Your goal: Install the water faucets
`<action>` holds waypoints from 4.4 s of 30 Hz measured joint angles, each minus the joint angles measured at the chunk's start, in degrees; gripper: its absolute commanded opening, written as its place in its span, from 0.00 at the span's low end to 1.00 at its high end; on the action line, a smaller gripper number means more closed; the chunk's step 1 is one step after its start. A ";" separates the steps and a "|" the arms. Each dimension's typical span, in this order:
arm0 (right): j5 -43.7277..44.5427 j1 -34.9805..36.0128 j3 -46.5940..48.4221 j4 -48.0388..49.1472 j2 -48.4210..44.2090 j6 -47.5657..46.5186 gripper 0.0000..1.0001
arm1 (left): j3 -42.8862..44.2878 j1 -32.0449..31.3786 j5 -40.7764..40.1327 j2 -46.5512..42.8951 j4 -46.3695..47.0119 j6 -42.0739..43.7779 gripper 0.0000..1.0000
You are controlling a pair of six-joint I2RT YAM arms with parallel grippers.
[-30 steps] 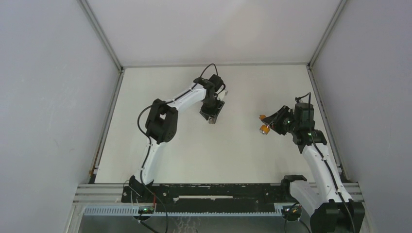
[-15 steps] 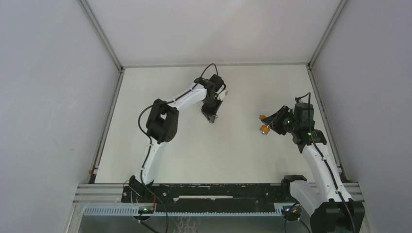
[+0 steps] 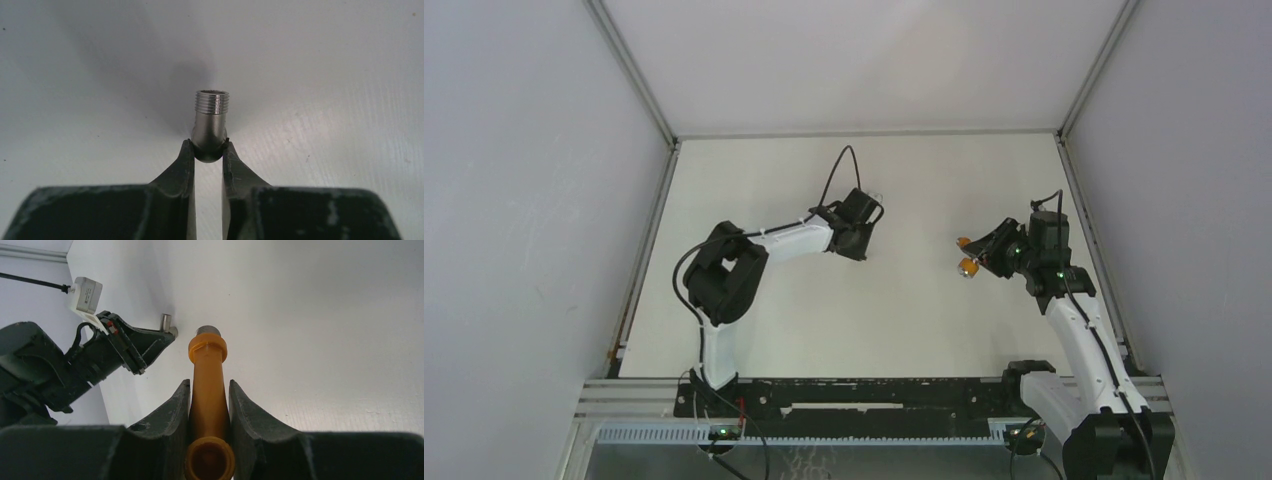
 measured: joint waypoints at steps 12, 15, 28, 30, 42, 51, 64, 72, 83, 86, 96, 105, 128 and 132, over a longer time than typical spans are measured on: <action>-0.37 0.00 0.00 -0.04 0.00 -0.04 0.00 | -5.79 -5.31 -9.94 -1.42 10.47 -5.97 0.21; -0.39 0.00 0.00 -0.04 -0.02 -0.02 0.00 | -5.95 -5.31 -10.12 -1.42 10.64 -6.54 0.28; -0.37 0.00 0.00 -0.09 -0.98 -0.02 0.00 | -6.08 -5.44 -9.25 -1.18 10.73 -7.72 0.47; -0.37 0.00 0.00 -0.09 -1.25 -0.04 0.00 | -6.08 -5.46 -9.16 -1.18 10.71 -7.69 0.48; -0.39 0.00 0.00 -0.07 -1.29 -0.02 0.00 | -5.77 -5.46 -8.83 -1.36 9.09 -7.06 0.97; -0.81 0.00 0.00 -0.02 -1.22 -0.02 0.00 | 2.86 -5.46 -6.03 -0.98 -1.11 -7.28 1.00; -1.05 0.00 0.00 0.00 -0.92 -0.02 0.00 | 10.49 -2.69 -1.77 3.72 -11.15 -10.97 0.85; -1.22 0.00 0.00 0.00 -0.11 -0.02 0.00 | 12.09 -2.14 -2.08 6.19 -13.31 -11.13 0.63; -1.25 0.00 0.00 0.00 -0.11 -0.02 0.00 | 15.63 -2.12 -2.60 8.41 -14.64 -11.08 0.43; -1.25 0.00 0.00 0.00 -0.11 -0.02 0.00 | 15.63 -2.12 -2.82 8.59 -14.73 -10.93 0.42; -1.25 0.00 0.00 0.00 0.02 -0.04 0.00 | 15.63 -2.12 -2.84 9.81 -14.78 -10.69 0.34; -1.27 0.00 0.00 -0.02 0.02 -0.07 0.00 | 15.63 -2.12 -2.86 9.81 -14.73 -10.60 0.00; 4.90 30.64 -4.42 27.23 -12.74 -24.96 0.00 | -3.04 12.81 46.36 -33.79 -0.48 -18.25 0.00; 6.54 37.77 -4.39 29.79 -12.68 -33.55 0.00 | -7.32 13.92 56.78 -34.40 2.32 -23.21 0.00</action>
